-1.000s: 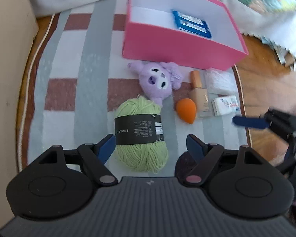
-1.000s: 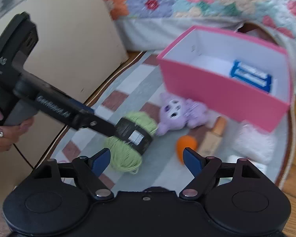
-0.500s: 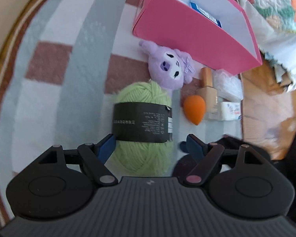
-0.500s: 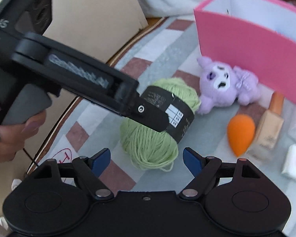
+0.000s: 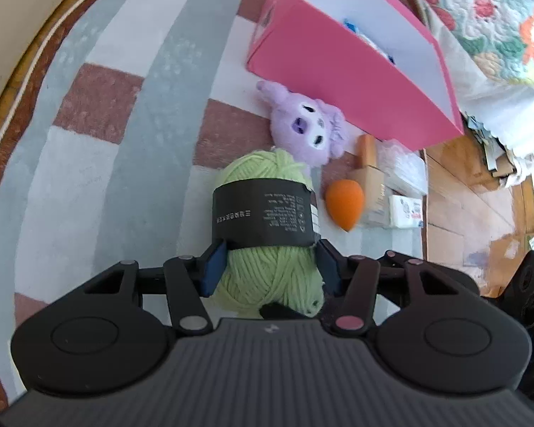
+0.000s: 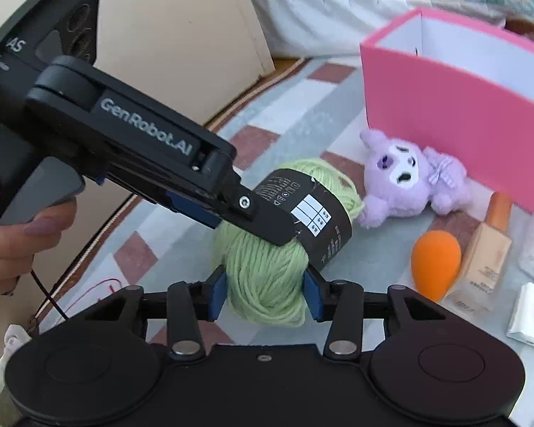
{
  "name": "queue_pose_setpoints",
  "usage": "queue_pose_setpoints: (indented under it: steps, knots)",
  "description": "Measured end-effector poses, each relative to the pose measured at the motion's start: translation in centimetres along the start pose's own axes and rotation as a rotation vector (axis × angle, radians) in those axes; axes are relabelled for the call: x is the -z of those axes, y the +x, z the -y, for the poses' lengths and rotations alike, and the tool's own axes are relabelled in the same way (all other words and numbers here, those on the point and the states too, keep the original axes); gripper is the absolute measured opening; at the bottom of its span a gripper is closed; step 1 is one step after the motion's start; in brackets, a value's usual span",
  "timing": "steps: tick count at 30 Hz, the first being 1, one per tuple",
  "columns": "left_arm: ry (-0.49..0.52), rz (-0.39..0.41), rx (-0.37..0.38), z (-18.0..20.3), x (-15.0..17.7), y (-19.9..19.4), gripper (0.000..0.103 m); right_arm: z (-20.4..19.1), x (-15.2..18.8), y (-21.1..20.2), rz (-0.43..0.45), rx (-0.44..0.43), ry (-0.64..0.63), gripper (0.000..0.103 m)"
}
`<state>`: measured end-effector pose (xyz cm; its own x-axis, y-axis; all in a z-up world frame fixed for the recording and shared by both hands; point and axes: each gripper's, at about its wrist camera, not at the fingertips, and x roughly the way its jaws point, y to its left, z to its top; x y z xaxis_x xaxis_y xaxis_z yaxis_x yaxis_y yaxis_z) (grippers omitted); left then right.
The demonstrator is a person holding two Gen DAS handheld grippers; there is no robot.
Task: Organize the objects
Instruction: 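Carry the green yarn ball with the left tool into the pink box and release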
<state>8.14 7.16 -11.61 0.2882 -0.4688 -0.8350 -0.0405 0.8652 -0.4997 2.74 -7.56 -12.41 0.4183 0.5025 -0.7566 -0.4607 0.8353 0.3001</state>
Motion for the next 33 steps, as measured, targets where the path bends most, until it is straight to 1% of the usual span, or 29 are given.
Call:
queue_pose_setpoints:
  steps: [5,8,13,17,21,25,28,30,33]
  knots:
    - [0.081,0.038,-0.009,2.5,0.9,-2.5,0.054,-1.2,0.2,-2.9,0.058,0.028,-0.047,0.049]
    - [0.137,0.074,-0.020,4.2,1.0,-4.4,0.053,-1.5,-0.5,-4.1,0.103,0.037,-0.053,0.049]
    - [0.190,0.140,-0.005,6.9,0.0,-7.9,0.053,-2.2,-2.2,-7.3,0.178,0.058,-0.110,0.049]
    - [0.277,0.188,-0.017,10.2,-1.5,-10.5,0.054,-2.3,-4.2,-10.1,0.236,0.087,-0.138,0.049]
    - [0.362,0.238,-0.019,13.2,-3.7,-12.6,0.054,-2.0,-6.0,-12.4,0.322,0.119,-0.150,0.049]
    - [0.413,0.289,-0.018,15.8,-6.6,-13.2,0.054,-0.2,-8.4,-13.7,0.389,0.146,-0.131,0.049]
    - [0.454,0.331,-0.035,17.7,-8.6,-12.8,0.054,1.4,-10.4,-13.8,0.427,0.167,-0.126,0.049]
    - [0.467,0.346,-0.035,18.5,-10.2,-12.2,0.054,2.7,-11.7,-13.9,0.436,0.172,-0.106,0.049]
    - [0.447,0.335,-0.025,18.8,-13.5,-10.4,0.054,5.0,-13.5,-12.9,0.438,0.186,-0.083,0.049]
